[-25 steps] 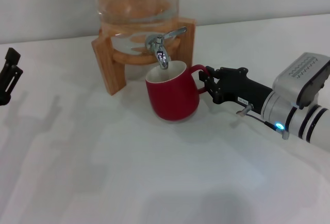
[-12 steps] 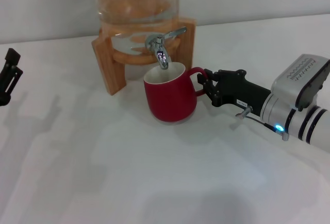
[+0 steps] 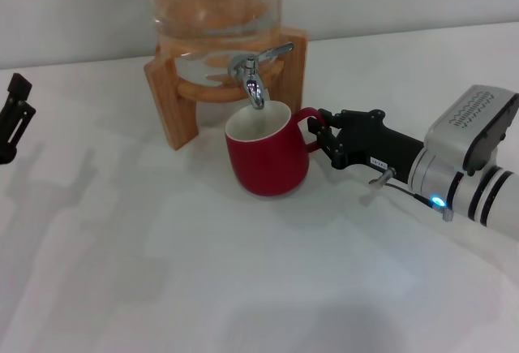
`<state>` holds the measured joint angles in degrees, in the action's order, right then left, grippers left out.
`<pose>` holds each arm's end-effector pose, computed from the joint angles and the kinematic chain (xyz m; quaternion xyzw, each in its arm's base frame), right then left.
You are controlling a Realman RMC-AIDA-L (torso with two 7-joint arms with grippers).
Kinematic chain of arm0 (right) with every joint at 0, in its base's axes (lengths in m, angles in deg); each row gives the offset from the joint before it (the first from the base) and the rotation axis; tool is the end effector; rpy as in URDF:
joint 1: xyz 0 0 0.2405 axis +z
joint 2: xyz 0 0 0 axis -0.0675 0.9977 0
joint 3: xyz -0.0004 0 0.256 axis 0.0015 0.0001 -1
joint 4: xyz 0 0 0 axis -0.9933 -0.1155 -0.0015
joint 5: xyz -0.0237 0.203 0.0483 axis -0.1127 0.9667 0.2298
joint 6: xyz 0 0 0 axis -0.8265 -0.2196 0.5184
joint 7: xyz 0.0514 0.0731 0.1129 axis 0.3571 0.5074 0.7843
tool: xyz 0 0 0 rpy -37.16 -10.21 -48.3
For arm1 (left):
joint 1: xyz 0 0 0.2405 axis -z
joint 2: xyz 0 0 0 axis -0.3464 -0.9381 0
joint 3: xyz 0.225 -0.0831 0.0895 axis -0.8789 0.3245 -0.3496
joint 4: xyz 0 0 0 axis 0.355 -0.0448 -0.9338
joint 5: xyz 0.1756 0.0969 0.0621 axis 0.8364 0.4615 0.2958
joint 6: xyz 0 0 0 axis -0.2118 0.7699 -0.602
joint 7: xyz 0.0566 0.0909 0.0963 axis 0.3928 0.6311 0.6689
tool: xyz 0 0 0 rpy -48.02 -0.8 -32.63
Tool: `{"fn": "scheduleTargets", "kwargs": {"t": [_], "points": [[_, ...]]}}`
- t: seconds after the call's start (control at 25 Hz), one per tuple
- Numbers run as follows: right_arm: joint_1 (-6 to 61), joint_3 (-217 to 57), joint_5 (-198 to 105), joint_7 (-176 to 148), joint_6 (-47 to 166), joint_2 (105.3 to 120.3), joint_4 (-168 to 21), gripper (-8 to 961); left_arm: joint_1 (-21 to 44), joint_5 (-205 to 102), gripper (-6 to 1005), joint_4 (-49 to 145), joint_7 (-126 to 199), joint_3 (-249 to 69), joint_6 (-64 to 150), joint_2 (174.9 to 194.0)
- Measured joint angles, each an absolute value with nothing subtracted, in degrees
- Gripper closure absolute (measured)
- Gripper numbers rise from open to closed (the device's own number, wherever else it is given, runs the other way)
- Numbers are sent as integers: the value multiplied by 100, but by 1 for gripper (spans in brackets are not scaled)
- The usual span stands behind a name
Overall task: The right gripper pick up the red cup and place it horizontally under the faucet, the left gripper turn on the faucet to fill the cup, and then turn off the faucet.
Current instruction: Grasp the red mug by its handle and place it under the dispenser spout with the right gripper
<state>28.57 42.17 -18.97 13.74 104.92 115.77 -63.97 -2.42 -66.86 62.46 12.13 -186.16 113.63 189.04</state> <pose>0.2792 0.3583 -0.0659 -0.8533 0.2245 0.2697 0.3856 -0.2955 0.3045 -0.0044 -0.7051 -0.1936 -0.4438 0.5181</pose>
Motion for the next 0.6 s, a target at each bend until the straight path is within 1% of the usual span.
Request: {"fn": "scheduleTargets", "kwargs": {"t": [0.16,0.4,0.6], "points": [[2870,4211,-1905,1372,10483,11576,-6396,796,-237,-6688,139,6246,1213,-18602,11364,18898],[2882,4194,-1906,1369,10479,11579,-6396,752,-229,-6689,139,6246,1213,-18599,11348,18898],[2884,4168,-1899,1368,10448,11590,-6397,750,-225,-6688,139,6246,1213,-18599,11309,18897]]}}
